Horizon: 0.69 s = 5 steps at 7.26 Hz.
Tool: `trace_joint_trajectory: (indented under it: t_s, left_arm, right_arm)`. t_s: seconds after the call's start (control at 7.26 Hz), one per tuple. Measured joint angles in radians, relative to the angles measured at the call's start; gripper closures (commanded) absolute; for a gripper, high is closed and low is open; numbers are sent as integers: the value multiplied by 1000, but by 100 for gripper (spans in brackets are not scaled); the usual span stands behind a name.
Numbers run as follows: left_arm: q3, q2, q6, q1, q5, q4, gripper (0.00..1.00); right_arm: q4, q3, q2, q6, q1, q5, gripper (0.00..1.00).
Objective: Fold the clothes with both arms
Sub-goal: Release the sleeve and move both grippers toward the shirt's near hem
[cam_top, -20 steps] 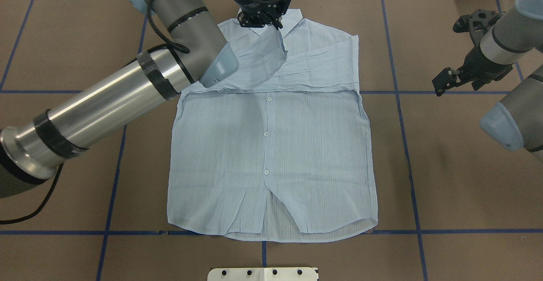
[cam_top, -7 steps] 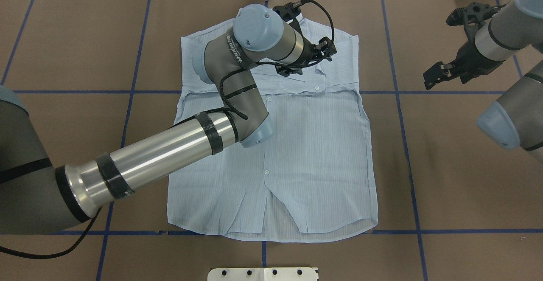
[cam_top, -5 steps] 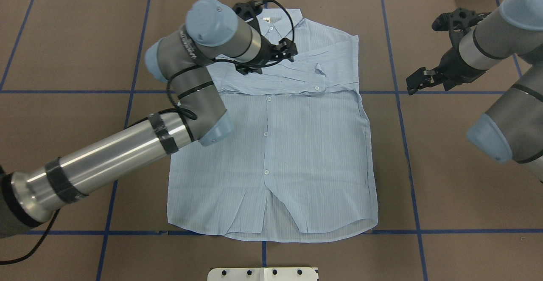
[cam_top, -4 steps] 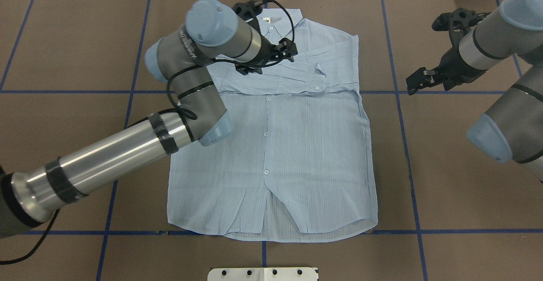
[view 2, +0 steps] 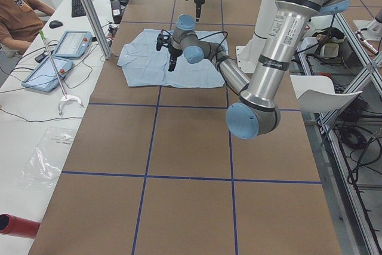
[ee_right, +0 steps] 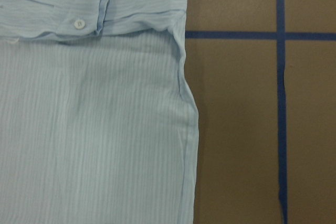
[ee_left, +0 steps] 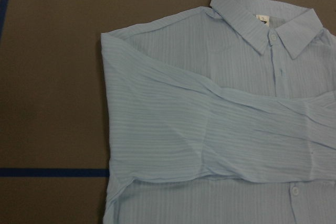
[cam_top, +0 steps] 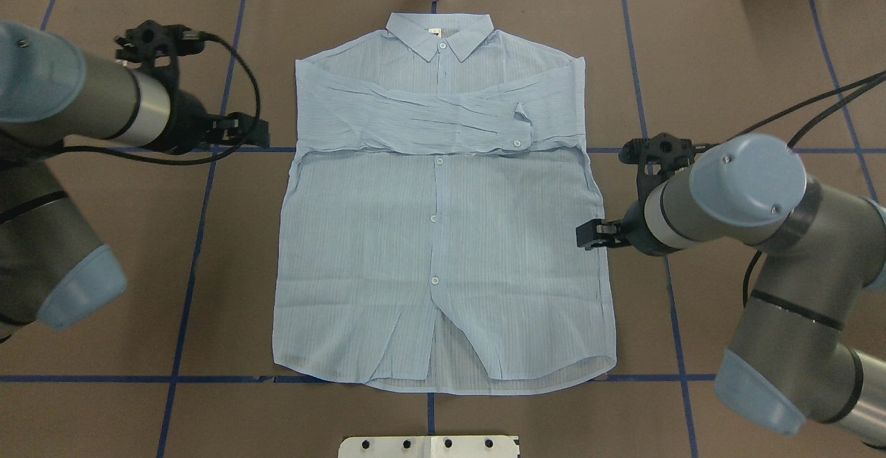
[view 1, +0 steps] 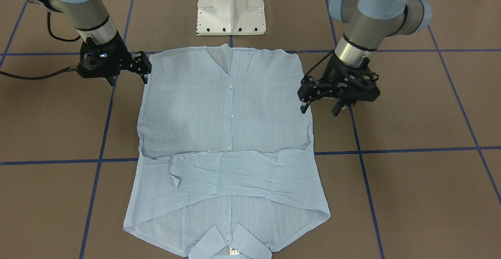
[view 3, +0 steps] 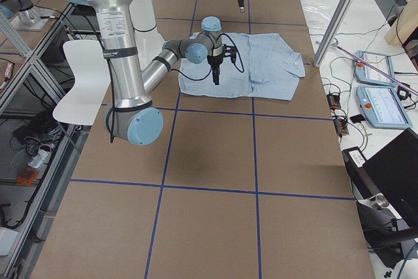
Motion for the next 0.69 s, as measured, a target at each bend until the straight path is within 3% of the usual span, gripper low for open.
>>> trace_joint_trajectory:
  t_s: [0.28, 0.69]
  left_arm:
    - [-108, 105, 52, 0, -1, 12, 0]
    - [-119, 115, 57, 8, 2, 9, 0]
  right_arm:
    - [157, 11, -121, 96, -117, -61, 2]
    - [211, -16, -159, 175, -224, -106, 9]
